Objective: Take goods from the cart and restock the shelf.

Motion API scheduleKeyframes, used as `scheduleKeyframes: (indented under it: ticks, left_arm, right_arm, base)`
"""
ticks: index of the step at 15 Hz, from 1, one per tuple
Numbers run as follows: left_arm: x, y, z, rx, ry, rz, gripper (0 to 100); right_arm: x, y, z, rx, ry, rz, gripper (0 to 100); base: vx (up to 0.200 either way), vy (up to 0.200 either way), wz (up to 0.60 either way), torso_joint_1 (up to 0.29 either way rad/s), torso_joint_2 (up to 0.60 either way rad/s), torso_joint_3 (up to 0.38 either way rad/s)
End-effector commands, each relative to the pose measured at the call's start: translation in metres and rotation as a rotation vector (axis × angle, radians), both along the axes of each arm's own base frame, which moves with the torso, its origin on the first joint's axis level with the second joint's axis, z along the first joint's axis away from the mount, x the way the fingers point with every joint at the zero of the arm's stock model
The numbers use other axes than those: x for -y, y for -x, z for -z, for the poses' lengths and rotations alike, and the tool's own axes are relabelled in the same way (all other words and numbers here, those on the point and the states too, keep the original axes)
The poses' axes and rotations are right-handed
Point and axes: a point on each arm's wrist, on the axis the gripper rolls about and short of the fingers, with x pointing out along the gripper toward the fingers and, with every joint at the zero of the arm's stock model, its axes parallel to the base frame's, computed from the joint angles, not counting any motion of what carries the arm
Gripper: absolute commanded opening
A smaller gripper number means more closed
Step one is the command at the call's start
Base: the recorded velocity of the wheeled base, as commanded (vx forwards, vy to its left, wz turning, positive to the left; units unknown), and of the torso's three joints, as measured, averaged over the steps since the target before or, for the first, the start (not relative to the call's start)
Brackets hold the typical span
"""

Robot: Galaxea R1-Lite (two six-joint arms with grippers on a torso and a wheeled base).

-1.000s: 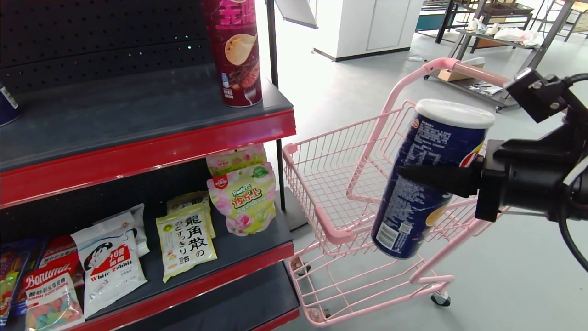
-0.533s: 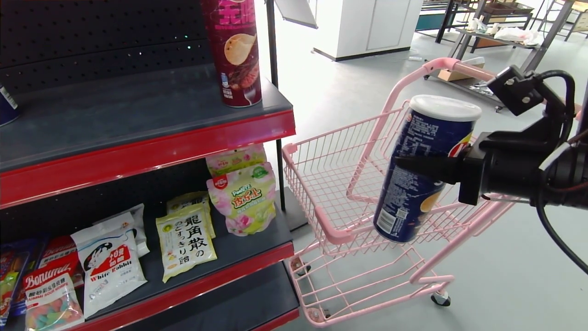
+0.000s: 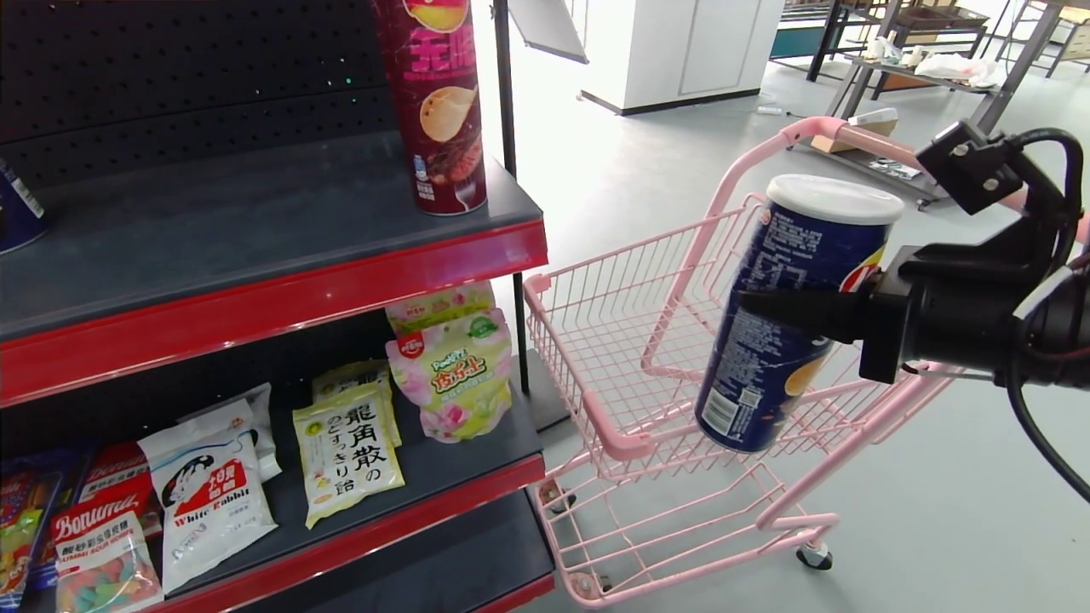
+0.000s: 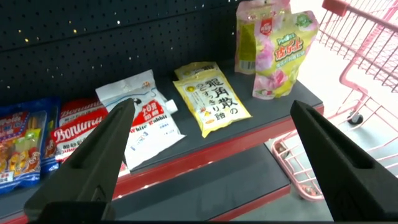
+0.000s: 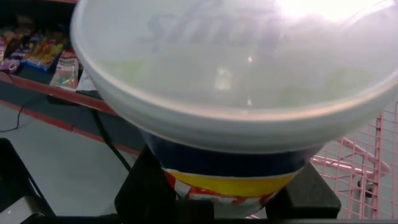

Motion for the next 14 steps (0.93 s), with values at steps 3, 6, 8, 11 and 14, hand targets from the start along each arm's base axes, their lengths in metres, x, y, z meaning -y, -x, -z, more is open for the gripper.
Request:
scheduleKeyframes:
  ticks: [3, 6, 8, 11, 14]
  left_arm:
    - [0.0, 0.0, 0.0, 0.0, 0.001, 0.0, 100]
    - [0.0, 0.0, 0.0, -0.002, 0.001, 0.0, 100]
    - [0.0, 0.0, 0.0, 0.0, 0.001, 0.0, 100]
    - [0.0, 0.0, 0.0, -0.002, 0.001, 0.0, 100]
    - [0.0, 0.0, 0.0, -0.002, 0.001, 0.0, 100]
  right_arm:
    - [0.001, 0.004, -0.003, 0.012, -0.005, -0.005, 0]
    - [0.003, 0.007, -0.002, 0.015, -0.003, -0.009, 0]
    - [0.004, 0.009, -0.001, 0.012, -0.001, -0.009, 0]
    - [0.003, 0.013, -0.001, 0.016, -0.003, -0.019, 0]
    - [0.002, 0.014, 0.0, 0.011, 0.0, -0.025, 0]
  base:
    - [0.0, 0.0, 0.0, 0.103, -0.46, -0.343]
    - [0.0, 0.0, 0.0, 0.144, -0.52, -0.365]
    - [0.0, 0.0, 0.0, 0.166, -0.54, -0.374]
    - [0.0, 0.0, 0.0, 0.199, -0.57, -0.377]
    - [0.0, 0.0, 0.0, 0.22, -0.61, -0.383]
